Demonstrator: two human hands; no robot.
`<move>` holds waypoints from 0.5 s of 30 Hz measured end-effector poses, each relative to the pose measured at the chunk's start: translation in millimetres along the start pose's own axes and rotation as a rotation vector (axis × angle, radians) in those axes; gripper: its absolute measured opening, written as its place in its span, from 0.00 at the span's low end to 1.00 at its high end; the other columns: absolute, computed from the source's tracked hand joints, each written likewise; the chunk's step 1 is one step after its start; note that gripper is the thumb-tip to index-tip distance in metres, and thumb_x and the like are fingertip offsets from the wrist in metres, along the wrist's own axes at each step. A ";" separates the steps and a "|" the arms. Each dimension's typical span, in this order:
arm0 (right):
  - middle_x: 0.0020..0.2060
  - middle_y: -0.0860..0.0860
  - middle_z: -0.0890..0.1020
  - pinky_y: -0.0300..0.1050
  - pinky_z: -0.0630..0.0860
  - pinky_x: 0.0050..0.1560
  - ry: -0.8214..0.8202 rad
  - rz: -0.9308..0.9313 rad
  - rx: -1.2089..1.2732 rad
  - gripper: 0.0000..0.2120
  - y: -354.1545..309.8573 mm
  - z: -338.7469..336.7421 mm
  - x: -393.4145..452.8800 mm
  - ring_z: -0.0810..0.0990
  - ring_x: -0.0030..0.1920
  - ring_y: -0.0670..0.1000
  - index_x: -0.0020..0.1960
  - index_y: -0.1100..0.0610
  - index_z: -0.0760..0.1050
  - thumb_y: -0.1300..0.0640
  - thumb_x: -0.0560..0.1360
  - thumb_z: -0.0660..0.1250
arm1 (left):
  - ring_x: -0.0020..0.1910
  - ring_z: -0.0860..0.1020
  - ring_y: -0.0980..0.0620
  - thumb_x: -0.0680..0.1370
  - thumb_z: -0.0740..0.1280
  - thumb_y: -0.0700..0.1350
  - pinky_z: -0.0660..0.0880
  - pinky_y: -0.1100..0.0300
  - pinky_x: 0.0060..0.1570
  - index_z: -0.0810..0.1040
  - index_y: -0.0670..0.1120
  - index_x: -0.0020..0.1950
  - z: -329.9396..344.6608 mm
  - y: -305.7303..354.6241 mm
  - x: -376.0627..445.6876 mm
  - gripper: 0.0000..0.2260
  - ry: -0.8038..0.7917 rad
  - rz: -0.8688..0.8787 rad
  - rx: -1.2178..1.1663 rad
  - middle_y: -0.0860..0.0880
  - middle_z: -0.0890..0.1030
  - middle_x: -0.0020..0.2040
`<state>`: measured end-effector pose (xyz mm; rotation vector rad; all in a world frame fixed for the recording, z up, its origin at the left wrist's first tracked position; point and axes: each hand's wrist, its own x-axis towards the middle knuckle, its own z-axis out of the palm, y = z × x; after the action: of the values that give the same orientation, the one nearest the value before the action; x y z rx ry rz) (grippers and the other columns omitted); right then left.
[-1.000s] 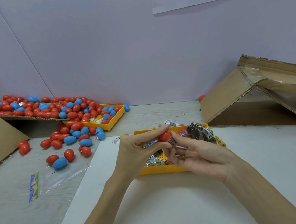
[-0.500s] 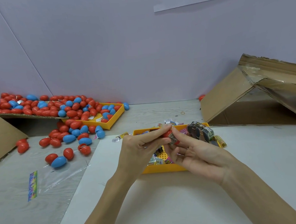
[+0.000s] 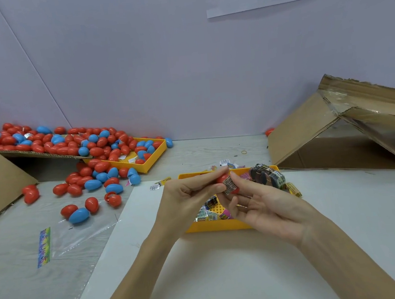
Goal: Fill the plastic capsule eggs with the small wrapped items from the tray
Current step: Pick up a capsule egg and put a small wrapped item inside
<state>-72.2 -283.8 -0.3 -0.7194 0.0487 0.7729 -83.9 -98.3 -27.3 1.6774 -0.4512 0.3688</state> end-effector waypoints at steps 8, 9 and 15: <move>0.47 0.57 0.86 0.34 0.78 0.37 0.024 -0.062 -0.132 0.15 1.5 -0.6 2.4 0.86 0.48 0.52 0.55 0.61 0.86 0.55 0.71 0.74 | 0.65 0.80 0.53 0.76 0.71 0.40 0.77 0.63 0.61 0.82 0.44 0.64 -1.0 -4.5 -2.3 0.16 -0.028 0.000 -0.021 0.53 0.83 0.62; 0.48 0.57 0.86 0.34 0.78 0.37 0.036 -0.087 -0.180 0.15 1.1 -1.6 3.2 0.86 0.48 0.52 0.55 0.61 0.86 0.54 0.72 0.74 | 0.65 0.80 0.54 0.76 0.71 0.41 0.77 0.63 0.61 0.82 0.45 0.63 -0.1 -5.1 -2.2 0.15 -0.019 0.001 -0.016 0.54 0.83 0.62; 0.51 0.62 0.86 0.37 0.81 0.39 0.051 -0.158 -0.352 0.20 2.2 -4.6 5.5 0.85 0.42 0.51 0.58 0.65 0.83 0.48 0.78 0.69 | 0.59 0.83 0.53 0.78 0.73 0.44 0.80 0.60 0.57 0.85 0.52 0.62 2.3 -0.3 -0.5 0.13 0.030 -0.012 -0.002 0.54 0.86 0.58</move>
<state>-68.7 -282.2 -6.7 -1.0636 -0.0996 0.6174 -84.2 -100.4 -28.1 1.6698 -0.4183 0.3842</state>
